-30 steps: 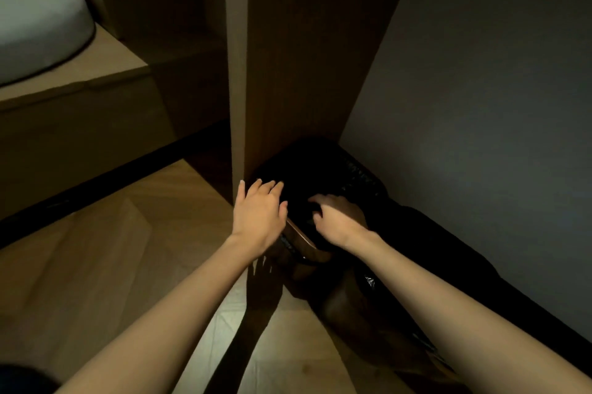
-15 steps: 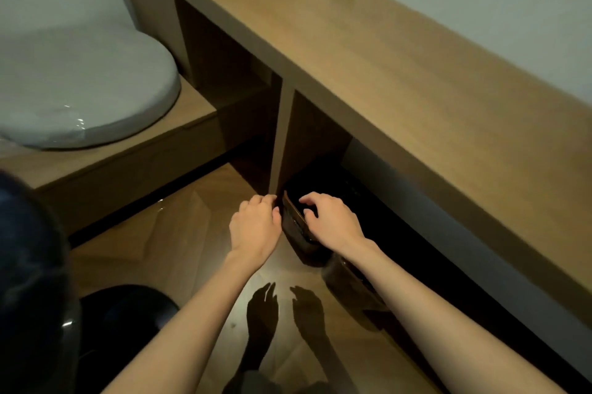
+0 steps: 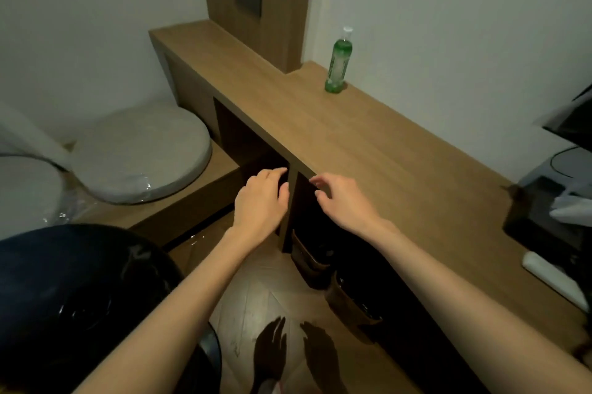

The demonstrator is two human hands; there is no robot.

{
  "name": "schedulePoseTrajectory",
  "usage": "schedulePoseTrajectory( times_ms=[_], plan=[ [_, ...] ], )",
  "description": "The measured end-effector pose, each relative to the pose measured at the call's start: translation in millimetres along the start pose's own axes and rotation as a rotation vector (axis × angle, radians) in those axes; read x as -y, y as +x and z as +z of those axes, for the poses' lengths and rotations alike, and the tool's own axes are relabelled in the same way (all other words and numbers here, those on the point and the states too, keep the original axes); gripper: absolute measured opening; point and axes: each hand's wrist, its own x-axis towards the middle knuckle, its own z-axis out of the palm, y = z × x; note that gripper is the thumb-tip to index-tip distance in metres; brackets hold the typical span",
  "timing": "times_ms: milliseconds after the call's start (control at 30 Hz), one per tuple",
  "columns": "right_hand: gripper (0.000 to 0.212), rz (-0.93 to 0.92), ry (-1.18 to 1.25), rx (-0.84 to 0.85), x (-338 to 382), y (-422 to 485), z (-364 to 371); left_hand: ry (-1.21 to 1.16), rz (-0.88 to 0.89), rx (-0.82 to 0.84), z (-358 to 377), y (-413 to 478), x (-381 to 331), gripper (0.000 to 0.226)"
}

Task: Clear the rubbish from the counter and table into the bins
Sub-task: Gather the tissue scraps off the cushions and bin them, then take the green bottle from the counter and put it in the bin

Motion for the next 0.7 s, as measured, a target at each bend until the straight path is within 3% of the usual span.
schedulePoseTrajectory(
  times_ms=[333, 700],
  plan=[
    [0.037, -0.051, 0.001, -0.19, 14, 39, -87, -0.074, 0.079, -0.053, -43, 71, -44, 0.043],
    [0.046, -0.024, 0.11, -0.278, -73, 170, -141, -0.247, 0.013, 0.058, 8, 218, -63, 0.053]
  ],
)
